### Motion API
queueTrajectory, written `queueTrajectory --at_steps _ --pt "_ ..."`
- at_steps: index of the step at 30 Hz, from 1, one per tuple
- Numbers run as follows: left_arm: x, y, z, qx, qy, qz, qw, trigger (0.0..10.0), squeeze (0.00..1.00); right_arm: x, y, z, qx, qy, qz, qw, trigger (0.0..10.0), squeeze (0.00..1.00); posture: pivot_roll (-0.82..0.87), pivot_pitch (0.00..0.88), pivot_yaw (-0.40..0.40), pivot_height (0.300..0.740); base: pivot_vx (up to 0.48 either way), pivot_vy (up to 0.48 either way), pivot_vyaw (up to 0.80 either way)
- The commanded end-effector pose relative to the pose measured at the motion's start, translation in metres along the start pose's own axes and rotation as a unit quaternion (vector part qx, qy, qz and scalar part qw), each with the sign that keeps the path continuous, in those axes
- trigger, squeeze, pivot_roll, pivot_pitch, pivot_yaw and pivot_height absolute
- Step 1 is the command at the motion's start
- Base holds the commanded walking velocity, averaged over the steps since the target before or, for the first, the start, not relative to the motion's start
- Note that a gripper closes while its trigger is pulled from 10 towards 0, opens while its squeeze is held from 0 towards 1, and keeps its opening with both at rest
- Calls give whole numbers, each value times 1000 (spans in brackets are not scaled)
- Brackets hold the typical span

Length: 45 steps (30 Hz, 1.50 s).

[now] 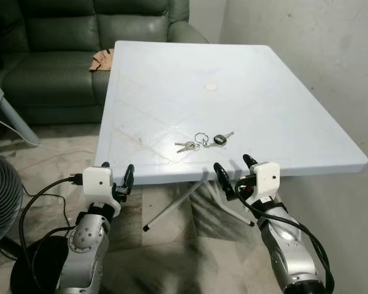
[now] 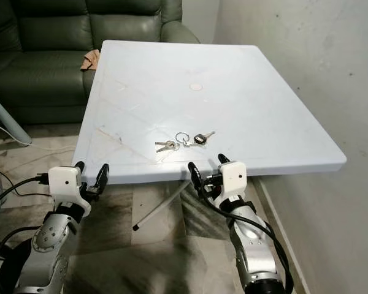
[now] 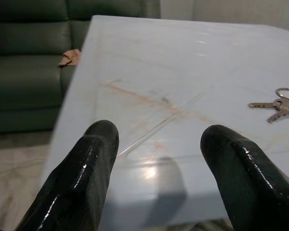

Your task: Hang keys on a hook

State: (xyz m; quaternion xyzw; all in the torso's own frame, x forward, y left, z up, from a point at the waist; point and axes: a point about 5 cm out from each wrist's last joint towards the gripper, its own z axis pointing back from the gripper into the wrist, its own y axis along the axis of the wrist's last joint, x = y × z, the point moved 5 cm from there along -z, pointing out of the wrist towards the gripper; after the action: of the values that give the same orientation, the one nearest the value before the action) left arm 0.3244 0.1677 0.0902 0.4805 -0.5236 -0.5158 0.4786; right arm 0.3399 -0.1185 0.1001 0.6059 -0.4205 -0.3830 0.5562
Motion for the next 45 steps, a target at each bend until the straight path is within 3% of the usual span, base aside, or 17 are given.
queueTrajectory --at_steps 1,20,28,35,37,45 --pt "7 2 -2 1 -10 4 1000 10000 0 6 2 1 1 -6 4 1000 10000 0 -68 57 -35 740 277 0 0" --pt "6 3 -2 0 4 2 1000 10000 0 5 4 -2 0 6 8 1000 10000 0 -65 54 -47 740 212 0 0" --pt "14 5 3 18 -19 -4 1000 10000 0 -13 0 -2 -15 65 25 997 10000 0 -65 55 -49 740 0 0 0" --pt "14 6 3 19 -19 -6 1000 10000 0 -14 0 -2 -15 68 26 997 10000 0 -66 56 -48 740 0 0 0" --pt "29 3 11 17 -43 -3 999 10000 0 -25 -2 -16 -49 104 37 993 10000 0 -56 73 -59 740 0 0 0" --pt "42 3 21 16 -68 -5 998 10000 0 -28 -1 -33 -73 105 37 991 10000 0 -41 124 -78 740 0 0 0"
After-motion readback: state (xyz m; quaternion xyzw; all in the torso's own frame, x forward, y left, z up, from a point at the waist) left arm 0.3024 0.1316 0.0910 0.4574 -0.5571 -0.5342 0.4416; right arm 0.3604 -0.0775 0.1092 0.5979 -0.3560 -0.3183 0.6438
